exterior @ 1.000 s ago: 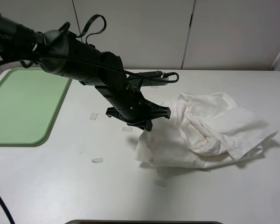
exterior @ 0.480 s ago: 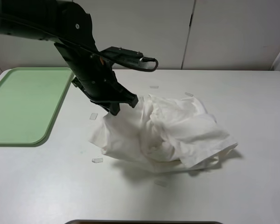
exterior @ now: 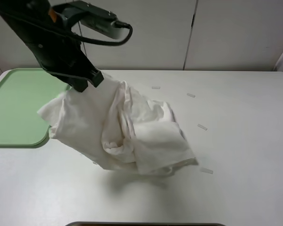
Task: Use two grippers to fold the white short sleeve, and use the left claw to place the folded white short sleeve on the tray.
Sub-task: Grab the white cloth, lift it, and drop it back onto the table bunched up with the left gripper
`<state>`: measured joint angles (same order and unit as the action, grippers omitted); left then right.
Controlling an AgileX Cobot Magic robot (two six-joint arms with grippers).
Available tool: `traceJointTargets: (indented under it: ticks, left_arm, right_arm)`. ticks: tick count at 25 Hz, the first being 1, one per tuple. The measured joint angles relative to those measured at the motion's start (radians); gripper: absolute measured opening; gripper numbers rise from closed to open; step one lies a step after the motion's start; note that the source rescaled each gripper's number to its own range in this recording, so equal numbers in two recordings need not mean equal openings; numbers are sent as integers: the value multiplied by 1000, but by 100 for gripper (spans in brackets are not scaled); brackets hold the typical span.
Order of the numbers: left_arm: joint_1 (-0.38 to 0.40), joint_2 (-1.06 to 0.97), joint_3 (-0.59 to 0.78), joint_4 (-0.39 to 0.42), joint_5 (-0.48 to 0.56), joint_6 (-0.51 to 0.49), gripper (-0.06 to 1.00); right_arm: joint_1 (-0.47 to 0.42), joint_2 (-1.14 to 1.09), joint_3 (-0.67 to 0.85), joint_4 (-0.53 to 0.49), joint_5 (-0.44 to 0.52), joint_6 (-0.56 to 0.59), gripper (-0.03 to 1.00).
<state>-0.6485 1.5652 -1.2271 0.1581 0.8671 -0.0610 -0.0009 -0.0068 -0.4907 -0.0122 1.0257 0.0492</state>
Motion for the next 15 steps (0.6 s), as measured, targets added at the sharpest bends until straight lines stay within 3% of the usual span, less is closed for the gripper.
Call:
traceJointTargets:
  ticks: [8, 15]
  left_arm:
    - [0, -161, 0, 1, 68, 0, 0]
    - [0, -86, 0, -38, 39, 0, 0]
  right_arm:
    - [0, 0, 0, 0, 0, 0, 100]
    - [0, 0, 0, 0, 0, 0, 100]
